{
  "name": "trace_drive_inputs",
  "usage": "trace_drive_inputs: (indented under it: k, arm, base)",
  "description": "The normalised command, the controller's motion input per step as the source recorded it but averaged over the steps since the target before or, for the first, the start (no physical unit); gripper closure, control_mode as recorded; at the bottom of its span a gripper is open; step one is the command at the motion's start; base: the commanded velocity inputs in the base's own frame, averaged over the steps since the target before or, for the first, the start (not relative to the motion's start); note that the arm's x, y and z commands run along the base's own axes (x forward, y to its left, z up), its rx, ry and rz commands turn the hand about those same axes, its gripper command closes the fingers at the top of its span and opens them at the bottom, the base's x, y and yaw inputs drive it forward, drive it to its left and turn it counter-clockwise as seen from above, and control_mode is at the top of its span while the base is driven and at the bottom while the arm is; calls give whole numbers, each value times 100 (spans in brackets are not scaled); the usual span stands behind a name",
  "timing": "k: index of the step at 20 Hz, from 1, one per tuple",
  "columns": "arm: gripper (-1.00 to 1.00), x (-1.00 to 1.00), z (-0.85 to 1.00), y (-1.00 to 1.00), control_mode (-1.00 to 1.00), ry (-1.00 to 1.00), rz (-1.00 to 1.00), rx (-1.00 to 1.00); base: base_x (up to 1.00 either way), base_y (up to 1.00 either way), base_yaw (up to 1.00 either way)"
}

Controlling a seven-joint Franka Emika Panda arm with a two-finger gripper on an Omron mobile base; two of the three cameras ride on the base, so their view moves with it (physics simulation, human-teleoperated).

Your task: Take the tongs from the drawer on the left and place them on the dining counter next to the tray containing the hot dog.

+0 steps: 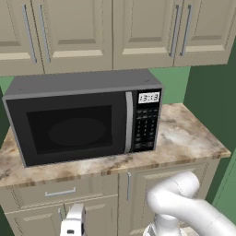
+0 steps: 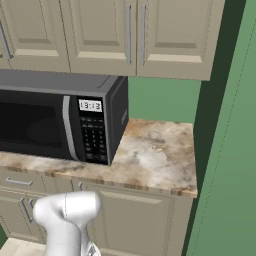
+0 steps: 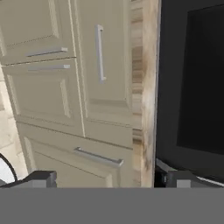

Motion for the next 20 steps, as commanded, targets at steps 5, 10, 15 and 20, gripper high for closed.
trace_drive_inputs:
  k: [5,10,15,20]
  arm:
    - [-100,49,-26,71,-100,-10,4,0]
    - [-100,78,-31,50,-100,-8,3,0]
    - [-100,66,-34,24,-100,-10,6,-2]
    - [-100,49,-42,4,-100,-14,10,-3]
  base:
    - [0,0,0]
    - [0,0,0]
    - [0,0,0]
    - [0,0,0]
